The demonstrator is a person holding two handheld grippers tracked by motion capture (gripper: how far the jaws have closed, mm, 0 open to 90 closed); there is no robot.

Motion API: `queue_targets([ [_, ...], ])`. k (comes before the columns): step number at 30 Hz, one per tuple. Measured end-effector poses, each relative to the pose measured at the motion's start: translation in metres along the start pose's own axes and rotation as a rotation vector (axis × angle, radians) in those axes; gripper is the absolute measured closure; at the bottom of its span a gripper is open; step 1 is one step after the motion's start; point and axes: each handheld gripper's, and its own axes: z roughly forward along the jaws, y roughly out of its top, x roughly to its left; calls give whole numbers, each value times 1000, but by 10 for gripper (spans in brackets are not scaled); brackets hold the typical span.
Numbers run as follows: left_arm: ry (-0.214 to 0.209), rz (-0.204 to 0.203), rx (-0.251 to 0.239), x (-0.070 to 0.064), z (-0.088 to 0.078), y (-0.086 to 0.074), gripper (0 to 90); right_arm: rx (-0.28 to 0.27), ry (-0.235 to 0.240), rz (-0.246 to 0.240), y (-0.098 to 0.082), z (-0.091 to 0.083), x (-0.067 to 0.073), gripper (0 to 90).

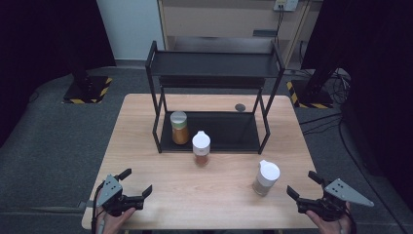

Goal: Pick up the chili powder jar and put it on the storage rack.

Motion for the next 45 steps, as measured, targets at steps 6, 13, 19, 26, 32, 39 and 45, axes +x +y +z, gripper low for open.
queue_targets([
  [6, 0, -2, -1, 0, 0, 0, 0, 18, 12, -32, 21, 7, 8, 41],
  [13, -3, -4, 3, 1, 0, 0, 0, 25, 53, -50, 40, 16, 16, 39],
  [19, -3, -8, 3, 1, 1, 0, 0, 45, 76, -74, 58, 26, 27, 39],
  [26, -3, -5, 4, 0, 0, 0, 0, 58, 115, -87, 73, 42, 37, 41],
  [32, -7, -7, 5, 1, 1, 0, 0, 63, 161, -90, 82, 61, 45, 41],
  [39, -8, -12, 3, 2, 1, -1, 0, 90, 192, -100, 93, 83, 54, 43],
  [45, -13, -12, 2, 3, 2, -1, 0, 111, 219, -118, 99, 100, 64, 45],
])
